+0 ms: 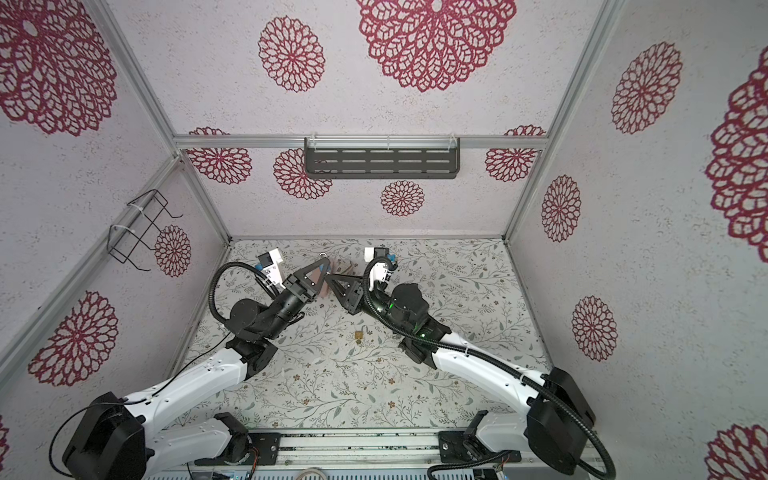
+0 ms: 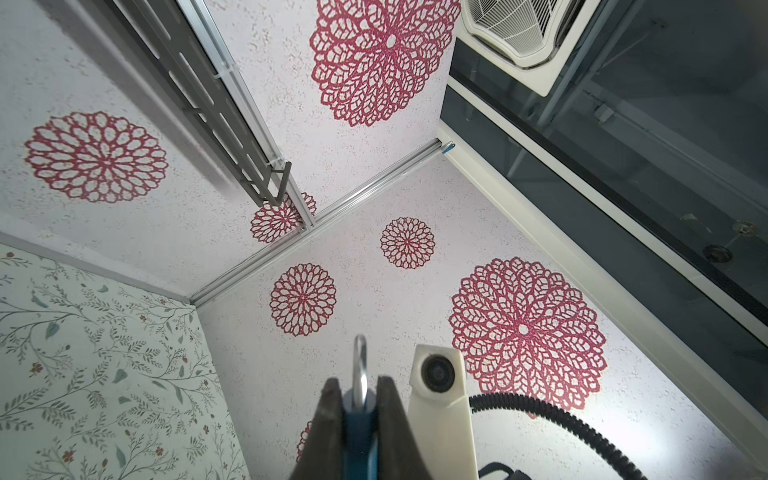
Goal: Unlock with the key
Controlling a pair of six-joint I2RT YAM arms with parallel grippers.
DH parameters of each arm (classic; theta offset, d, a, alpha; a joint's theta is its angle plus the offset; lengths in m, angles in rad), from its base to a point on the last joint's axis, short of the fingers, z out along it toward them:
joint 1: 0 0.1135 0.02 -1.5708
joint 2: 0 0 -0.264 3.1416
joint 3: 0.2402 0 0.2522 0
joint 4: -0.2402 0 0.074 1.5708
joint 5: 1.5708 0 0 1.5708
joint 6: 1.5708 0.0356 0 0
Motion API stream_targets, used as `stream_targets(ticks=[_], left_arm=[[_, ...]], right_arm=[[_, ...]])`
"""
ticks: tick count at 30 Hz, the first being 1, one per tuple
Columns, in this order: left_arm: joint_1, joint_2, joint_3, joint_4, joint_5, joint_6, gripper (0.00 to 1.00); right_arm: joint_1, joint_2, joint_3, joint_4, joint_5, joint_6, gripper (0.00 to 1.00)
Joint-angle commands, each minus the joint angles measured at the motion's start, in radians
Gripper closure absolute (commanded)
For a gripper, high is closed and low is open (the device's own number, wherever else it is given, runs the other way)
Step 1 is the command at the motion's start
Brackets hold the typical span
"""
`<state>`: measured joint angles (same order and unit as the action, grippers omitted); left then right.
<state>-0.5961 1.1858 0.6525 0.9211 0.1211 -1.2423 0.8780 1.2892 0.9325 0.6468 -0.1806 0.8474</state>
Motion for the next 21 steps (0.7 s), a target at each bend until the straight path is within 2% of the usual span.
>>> stream_targets(ticks=[1,14,21], left_arm=[[-0.009,0.005,0.014,0.024,-0.001,0.001,1.0],[-0.016,-0.012,0.01,0.032,0.007,-0.009,1.0],[-0.029,-0.02,0.012,0.042,0.017,-0.023,1.0]], right_arm=[[0.001,0.0,0.028,0.051,-0.015,-0.01,0.77],[-0.009,0.031,0.049,0.066,-0.025,0.003,0.79],[-0.017,0.049,0.058,0.101,-0.046,0.015,0.84]])
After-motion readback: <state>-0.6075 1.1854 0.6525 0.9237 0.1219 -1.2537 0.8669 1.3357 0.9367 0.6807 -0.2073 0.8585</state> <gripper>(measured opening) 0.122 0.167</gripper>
